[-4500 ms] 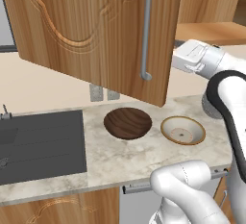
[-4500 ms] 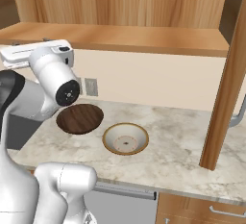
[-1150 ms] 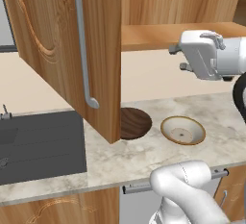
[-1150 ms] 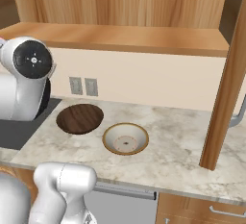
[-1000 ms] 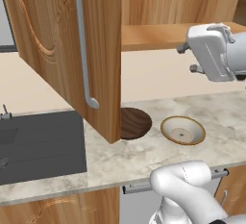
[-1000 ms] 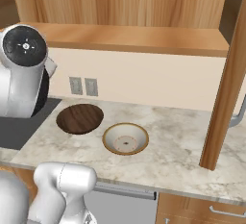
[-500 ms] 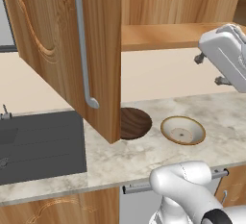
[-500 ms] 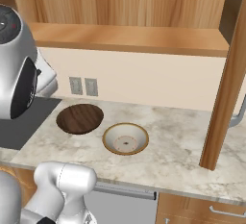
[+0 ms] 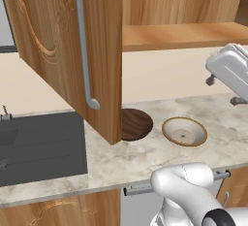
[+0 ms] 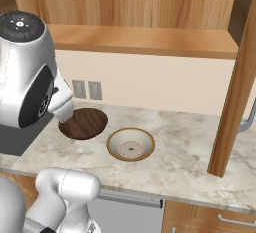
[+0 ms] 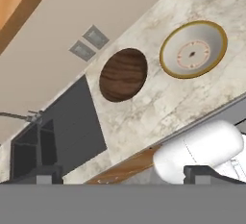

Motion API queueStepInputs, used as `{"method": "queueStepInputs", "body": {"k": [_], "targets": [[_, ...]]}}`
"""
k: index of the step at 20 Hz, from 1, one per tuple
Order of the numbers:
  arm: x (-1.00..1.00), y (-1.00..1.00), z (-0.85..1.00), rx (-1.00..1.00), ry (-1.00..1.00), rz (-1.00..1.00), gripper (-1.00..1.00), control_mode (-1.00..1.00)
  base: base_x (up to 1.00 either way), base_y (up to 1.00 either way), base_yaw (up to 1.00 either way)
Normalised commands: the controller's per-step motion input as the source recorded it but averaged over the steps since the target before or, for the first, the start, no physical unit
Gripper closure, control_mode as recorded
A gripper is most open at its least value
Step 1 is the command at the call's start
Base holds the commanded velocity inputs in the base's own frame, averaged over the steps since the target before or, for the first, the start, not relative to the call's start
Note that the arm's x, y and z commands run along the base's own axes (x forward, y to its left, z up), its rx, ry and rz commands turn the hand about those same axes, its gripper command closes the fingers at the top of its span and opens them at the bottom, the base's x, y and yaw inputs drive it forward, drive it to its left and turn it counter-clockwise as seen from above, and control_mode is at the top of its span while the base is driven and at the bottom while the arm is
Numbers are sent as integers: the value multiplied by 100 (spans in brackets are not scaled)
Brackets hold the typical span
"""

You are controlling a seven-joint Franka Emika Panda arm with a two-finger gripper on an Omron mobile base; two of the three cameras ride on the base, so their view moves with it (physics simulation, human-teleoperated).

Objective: Open the cabinet. Pick the bowls from the counter and place them in the cabinet. Then close the cabinet.

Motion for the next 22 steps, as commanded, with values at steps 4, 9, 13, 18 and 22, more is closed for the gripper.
{"method": "queueStepInputs", "body": {"k": [4, 9, 13, 18, 22], "targets": [[0, -47, -38, -8, 7, -4, -100, -100, 0, 0, 0], [0, -41, -55, -11, 9, -4, -100, -100, 0, 0, 0], [4, -25, -64, -14, 4, 0, -100, -100, 0, 0, 0], [2, -23, -48, -10, 1, 0, -100, -100, 0, 0, 0], [0, -39, -61, 0, 9, 0, -100, -100, 0, 0, 0]]}}
